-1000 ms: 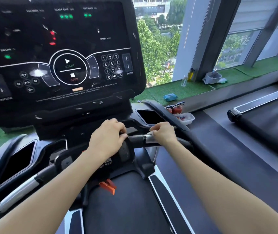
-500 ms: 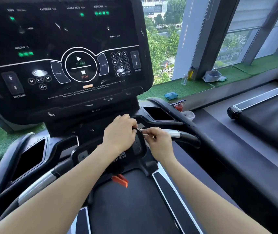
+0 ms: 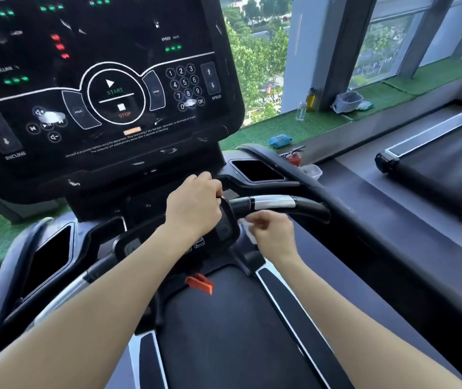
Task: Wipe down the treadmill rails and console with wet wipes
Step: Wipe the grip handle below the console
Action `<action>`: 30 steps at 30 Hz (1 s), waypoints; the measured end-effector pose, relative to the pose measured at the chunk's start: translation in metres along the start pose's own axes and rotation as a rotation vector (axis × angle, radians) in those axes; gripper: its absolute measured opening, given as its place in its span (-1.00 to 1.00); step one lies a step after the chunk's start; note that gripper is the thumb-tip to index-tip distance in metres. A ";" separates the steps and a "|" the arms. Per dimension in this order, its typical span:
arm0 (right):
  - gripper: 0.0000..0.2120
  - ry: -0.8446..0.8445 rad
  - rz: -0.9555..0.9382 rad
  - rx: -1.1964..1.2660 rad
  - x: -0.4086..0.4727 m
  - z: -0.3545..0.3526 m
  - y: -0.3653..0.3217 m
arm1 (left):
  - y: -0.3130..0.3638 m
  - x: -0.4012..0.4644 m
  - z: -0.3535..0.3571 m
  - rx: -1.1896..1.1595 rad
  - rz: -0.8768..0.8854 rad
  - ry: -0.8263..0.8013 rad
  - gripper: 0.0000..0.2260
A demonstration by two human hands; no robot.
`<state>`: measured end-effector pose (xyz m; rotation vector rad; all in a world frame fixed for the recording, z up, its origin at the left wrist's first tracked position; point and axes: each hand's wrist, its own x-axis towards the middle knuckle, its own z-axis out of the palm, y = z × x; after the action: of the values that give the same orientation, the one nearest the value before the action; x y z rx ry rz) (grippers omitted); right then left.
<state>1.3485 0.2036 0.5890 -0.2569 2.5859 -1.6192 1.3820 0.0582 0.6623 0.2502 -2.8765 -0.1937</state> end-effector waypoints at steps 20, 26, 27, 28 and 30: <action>-0.87 -0.181 -0.025 0.345 0.012 -0.039 -0.029 | 0.011 -0.010 -0.011 -0.202 -0.252 0.026 -0.82; -0.81 -0.451 0.040 0.660 -0.005 -0.007 -0.077 | 0.006 -0.053 -0.017 -0.818 -0.523 0.191 -0.78; -0.82 -0.476 0.055 0.698 -0.010 -0.001 -0.083 | 0.000 -0.060 -0.020 -0.967 -0.590 0.180 -0.80; -0.83 -0.497 0.059 0.717 -0.016 0.005 -0.088 | -0.006 -0.067 -0.025 -1.113 -0.642 0.152 -0.82; -0.85 -0.529 0.033 0.699 -0.026 0.017 -0.097 | -0.020 -0.081 -0.033 -1.361 -0.681 0.099 -0.83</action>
<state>1.3864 0.1513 0.6683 -0.4914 1.5379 -1.9806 1.4712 0.0500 0.6718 0.8350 -1.8225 -1.9663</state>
